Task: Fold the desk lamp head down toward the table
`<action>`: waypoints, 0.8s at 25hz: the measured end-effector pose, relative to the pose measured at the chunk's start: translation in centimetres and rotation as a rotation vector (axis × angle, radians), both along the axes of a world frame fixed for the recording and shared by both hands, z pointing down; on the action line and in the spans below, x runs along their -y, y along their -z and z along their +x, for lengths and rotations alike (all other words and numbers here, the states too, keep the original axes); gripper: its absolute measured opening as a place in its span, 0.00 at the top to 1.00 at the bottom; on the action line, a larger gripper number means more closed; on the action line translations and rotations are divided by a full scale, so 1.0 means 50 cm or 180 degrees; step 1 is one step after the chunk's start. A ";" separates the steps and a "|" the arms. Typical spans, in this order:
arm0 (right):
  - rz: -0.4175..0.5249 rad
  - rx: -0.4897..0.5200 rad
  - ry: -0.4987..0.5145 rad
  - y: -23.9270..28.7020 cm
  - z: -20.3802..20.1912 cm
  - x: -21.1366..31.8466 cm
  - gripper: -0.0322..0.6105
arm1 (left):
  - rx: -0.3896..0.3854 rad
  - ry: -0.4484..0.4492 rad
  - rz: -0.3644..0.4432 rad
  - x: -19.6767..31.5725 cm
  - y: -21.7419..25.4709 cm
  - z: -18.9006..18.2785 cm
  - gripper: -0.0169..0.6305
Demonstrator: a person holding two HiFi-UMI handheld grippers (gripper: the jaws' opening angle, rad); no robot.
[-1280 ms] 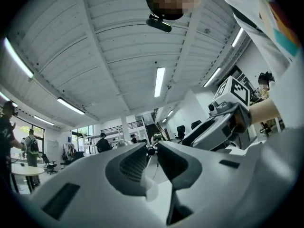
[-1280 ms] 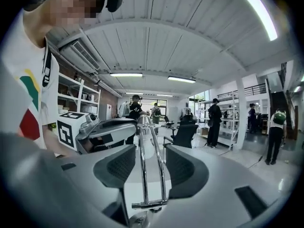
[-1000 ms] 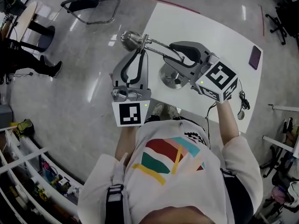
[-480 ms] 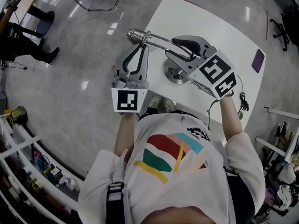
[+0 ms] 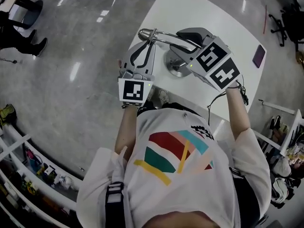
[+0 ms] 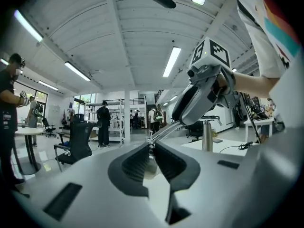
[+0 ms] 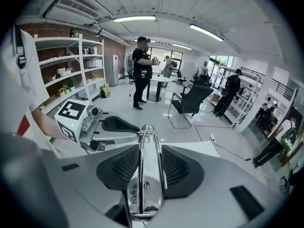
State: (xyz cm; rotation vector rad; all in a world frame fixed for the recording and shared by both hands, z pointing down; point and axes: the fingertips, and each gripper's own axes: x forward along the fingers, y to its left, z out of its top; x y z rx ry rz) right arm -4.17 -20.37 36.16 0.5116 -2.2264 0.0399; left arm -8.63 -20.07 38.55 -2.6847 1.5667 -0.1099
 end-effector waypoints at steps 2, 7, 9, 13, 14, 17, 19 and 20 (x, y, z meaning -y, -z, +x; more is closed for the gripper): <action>-0.0051 -0.0070 -0.0014 -0.005 0.001 0.002 0.71 | -0.0016 -0.0026 -0.0176 -0.001 -0.017 0.002 0.84; -0.0191 -0.0282 -0.0036 -0.022 0.002 0.001 0.71 | -0.0017 -0.0116 -0.0309 -0.005 -0.040 0.010 0.84; -0.0267 -0.0369 -0.0047 -0.028 0.006 0.002 0.71 | -0.0015 -0.0166 -0.0364 -0.006 -0.049 0.016 0.84; -0.0424 -0.0646 -0.0026 -0.049 0.002 0.007 0.71 | -0.0020 -0.0270 -0.0497 -0.004 -0.075 0.023 0.84; -0.0463 -0.0705 -0.0010 -0.054 0.000 0.007 0.71 | -0.0029 -0.0285 -0.0516 -0.003 -0.079 0.022 0.84; -0.0590 -0.0852 0.0029 -0.062 -0.001 0.008 0.71 | -0.0048 -0.0343 -0.0597 -0.003 -0.087 0.022 0.84; -0.0687 -0.0968 0.0051 -0.070 -0.001 0.007 0.71 | -0.0048 -0.0414 -0.0693 -0.005 -0.098 0.027 0.84; -0.0730 -0.1033 0.0073 -0.076 -0.001 0.006 0.71 | -0.0047 -0.0453 -0.0737 -0.006 -0.105 0.029 0.84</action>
